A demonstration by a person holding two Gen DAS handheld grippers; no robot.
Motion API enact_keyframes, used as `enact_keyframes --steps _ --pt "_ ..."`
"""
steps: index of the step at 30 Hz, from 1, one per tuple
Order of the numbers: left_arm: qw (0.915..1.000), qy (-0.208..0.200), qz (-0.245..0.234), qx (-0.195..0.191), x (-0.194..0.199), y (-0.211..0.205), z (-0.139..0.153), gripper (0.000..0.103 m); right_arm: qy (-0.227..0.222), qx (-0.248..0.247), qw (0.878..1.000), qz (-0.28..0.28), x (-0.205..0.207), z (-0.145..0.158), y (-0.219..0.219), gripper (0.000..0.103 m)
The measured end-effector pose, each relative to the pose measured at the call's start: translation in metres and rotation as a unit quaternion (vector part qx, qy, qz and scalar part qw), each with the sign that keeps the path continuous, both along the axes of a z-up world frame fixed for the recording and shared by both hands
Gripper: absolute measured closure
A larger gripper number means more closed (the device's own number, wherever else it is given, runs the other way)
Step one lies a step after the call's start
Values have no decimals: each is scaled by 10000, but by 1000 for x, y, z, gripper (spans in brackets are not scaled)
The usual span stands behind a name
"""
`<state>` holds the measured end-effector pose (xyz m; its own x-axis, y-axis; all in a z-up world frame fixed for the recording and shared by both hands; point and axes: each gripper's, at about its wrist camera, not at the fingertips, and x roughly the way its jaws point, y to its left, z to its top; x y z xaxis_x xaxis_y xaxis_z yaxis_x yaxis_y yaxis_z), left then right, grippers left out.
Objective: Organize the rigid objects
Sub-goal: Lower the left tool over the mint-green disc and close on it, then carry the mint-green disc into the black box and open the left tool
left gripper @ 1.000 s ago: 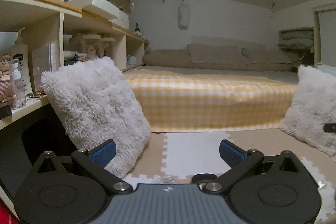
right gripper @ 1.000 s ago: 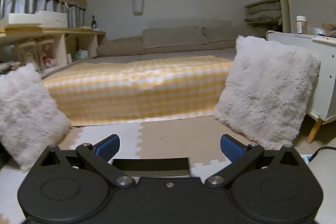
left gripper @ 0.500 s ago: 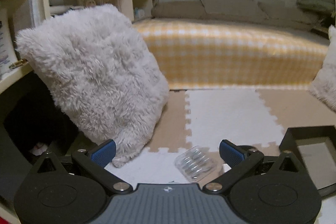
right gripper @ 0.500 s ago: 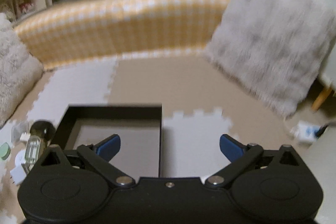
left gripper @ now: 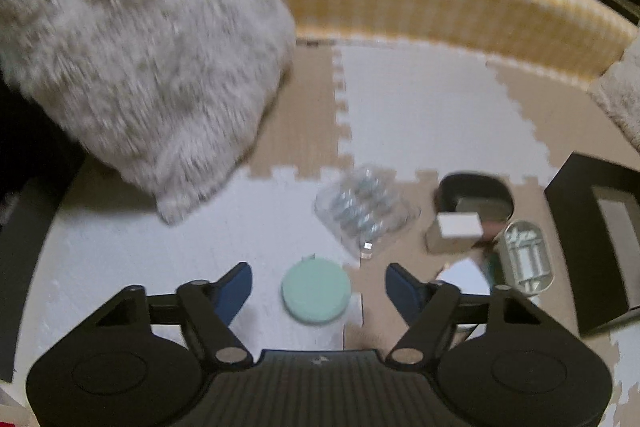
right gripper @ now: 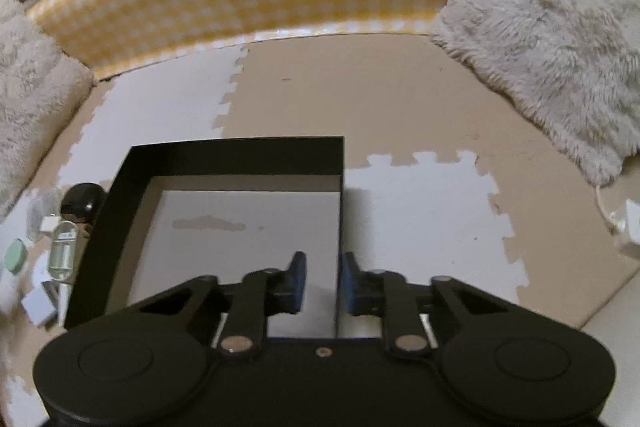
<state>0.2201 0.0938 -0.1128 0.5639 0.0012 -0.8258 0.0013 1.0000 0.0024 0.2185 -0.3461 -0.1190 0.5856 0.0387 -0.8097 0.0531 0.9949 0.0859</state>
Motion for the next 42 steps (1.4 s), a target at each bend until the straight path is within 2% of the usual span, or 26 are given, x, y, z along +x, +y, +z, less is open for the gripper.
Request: enact_keyframes --steps 11,17,19,22,27,33,37,42 --pt "9989 470 52 76 22 3 -38 34 -87 102 9999 -55 8 0 -7 101" --pt "9983 560 130 18 26 7 -46 52 -150 77 9999 -33 7 -1 -6 101" --pt "9984 561 104 37 25 5 -45 52 -170 53 9998 -3 7 -2 -6 101" --pt "9985 544 86 11 25 4 -43 52 -160 284 9994 -130 6 -2 -12 100" --pt "9997 226 -128 35 19 -9 -26 52 -162 229 9995 -121 7 -2 -9 100" --pt "9972 -309 -591 -345 4 -39 9 52 -124 273 9995 -118 7 -2 -10 100" --pt "9890 -737 -1178 -499 -14 -75 33 52 -117 223 9996 -125 8 -2 -9 100" --pt "9750 -968 -1839 -790 -32 -117 47 52 -131 164 9997 -108 7 -2 -7 101"
